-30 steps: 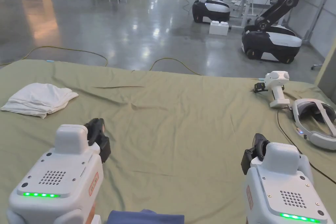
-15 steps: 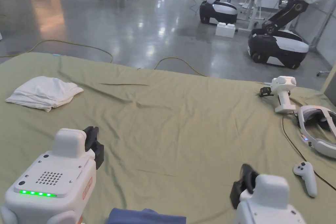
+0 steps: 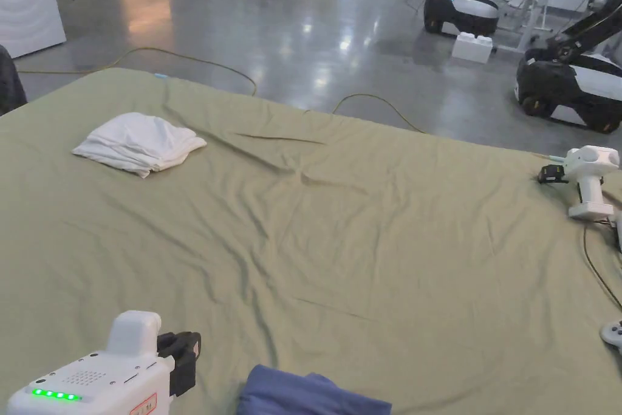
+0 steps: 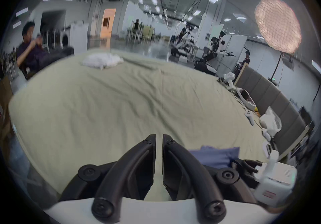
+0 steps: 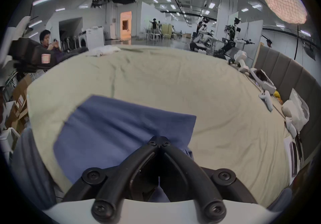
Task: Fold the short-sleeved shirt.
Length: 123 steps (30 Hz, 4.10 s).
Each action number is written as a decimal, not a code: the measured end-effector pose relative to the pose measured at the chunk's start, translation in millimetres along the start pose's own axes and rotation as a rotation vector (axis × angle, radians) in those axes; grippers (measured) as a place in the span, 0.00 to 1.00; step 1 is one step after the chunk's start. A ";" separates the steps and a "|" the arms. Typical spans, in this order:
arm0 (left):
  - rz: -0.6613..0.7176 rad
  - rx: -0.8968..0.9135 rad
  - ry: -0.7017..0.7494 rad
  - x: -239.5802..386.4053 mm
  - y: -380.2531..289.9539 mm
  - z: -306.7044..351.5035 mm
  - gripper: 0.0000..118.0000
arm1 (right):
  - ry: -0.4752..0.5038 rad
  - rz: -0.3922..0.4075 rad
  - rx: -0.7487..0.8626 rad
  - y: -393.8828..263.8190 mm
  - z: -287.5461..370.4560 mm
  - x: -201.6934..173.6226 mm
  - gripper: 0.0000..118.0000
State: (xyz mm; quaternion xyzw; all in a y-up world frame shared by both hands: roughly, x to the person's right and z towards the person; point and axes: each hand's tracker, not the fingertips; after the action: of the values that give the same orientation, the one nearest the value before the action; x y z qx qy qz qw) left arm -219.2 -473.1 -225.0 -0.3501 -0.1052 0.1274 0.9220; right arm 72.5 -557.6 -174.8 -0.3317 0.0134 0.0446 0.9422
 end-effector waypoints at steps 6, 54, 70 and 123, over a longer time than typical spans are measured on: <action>0.179 -0.289 -0.277 -35.8 -13.3 -31.2 0.41 | -0.001 -0.041 0.011 -3.2 0.0 9.7 0.00; 0.281 -0.440 -0.355 -180.7 164.7 2.8 0.19 | -0.203 -0.117 0.410 166.5 60.7 146.3 0.00; 0.307 -0.520 0.149 -252.1 171.1 37.6 0.47 | -0.223 -0.135 0.366 148.3 56.9 159.5 0.00; -0.258 0.493 0.142 132.9 90.4 -30.0 0.06 | -0.226 -0.196 0.475 165.2 57.9 139.2 0.00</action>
State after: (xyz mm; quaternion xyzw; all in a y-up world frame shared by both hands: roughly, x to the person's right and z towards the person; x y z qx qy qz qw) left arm -99.7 -385.3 -293.8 -0.1070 -0.0500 0.0060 0.9930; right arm 195.4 -382.6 -240.4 -0.0942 -0.1140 -0.0142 0.9889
